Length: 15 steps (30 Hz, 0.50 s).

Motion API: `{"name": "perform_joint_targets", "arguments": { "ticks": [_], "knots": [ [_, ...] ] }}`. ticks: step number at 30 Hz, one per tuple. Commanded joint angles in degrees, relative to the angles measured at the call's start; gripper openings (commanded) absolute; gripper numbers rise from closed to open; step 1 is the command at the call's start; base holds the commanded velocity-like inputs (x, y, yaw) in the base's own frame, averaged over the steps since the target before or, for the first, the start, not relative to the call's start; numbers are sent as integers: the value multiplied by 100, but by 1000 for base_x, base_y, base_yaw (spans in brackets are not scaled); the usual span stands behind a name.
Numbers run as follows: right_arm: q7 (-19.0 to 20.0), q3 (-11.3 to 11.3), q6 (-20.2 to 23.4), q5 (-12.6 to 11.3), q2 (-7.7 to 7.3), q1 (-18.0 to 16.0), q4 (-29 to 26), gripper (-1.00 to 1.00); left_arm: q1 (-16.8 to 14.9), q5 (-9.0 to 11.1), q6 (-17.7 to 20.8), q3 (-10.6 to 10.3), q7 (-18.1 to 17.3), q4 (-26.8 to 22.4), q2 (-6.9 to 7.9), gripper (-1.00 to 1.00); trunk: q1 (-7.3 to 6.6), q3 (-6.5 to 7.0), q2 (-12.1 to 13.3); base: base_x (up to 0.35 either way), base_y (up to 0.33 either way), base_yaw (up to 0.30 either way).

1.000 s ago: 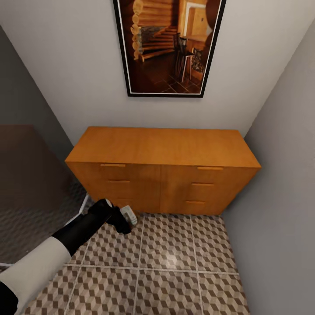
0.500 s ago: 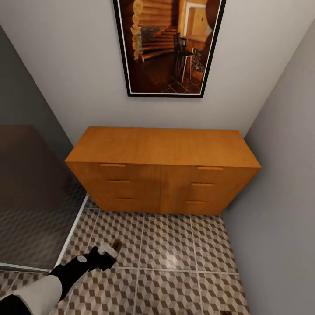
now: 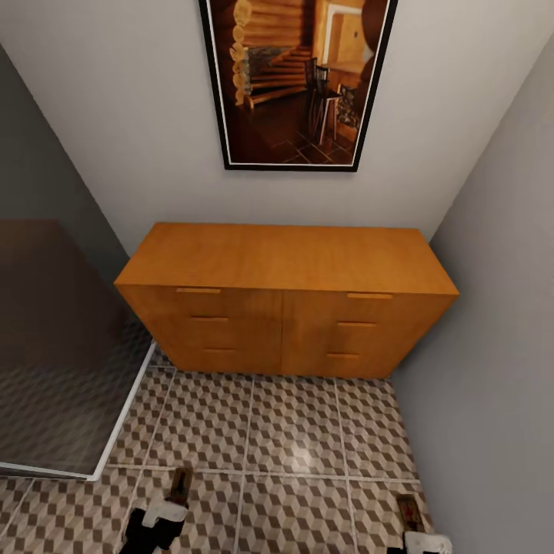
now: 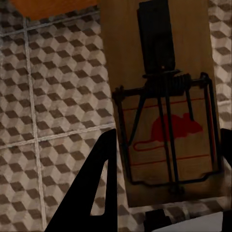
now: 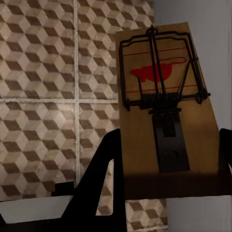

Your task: Take the four mousetraps from the cabinet in the bathroom and place them on the bathroom floor. Make sure all four end up on the same floor surface, and ensure that at least two of them are either under or directly next to the same bathroom sink.

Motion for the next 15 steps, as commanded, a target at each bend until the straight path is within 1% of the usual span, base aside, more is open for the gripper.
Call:
{"name": "perform_joint_targets", "arguments": {
  "ticks": [1,3,4,5,6,7,8,9,12,15],
  "knots": [
    [-46,40,39,-8,-13,-4,-88,-100,91,92,-267,-46,133,19,-17,-100,3,-8,-9,0,0,0],
    [-38,43,68,-17,-21,-5,-181,-100,260,287,-627,-42,326,22,-27,-100,3,-8,-9,0,0,0],
    [-14,45,66,-21,-23,-5,-204,-100,334,449,-731,-40,431,23,-32,-100,3,-8,-9,0,0,0],
    [15,47,62,-24,-24,-5,-212,-100,367,548,-770,-40,482,23,-35,-100,3,-8,-9,0,0,0],
    [110,48,51,-30,-25,-5,-223,-100,435,776,-843,-43,563,25,-50,-100,3,-8,-9,0,0,0],
    [176,48,46,-32,-27,-5,-222,-100,471,892,-883,-42,593,25,-58,-100,3,-8,-9,0,0,0],
    [342,45,40,-32,-27,-5,-213,-100,541,1118,-979,-43,632,26,-79,-100,3,-8,-9,0,0,0],
    [521,41,36,-30,-30,-5,-203,-100,597,1297,-1086,-44,658,28,-93,-100,3,-8,-9,0,0,0],
    [838,33,25,-30,-33,-5,-190,-100,673,1516,-1239,-41,694,31,-113,-100,3,-8,-9,0,0,0],
    [934,41,17,-25,-1,-5,-184,-100,701,1587,-1284,-42,706,32,-119,-100,3,-8,-9,0,0,0]
  ]
}}
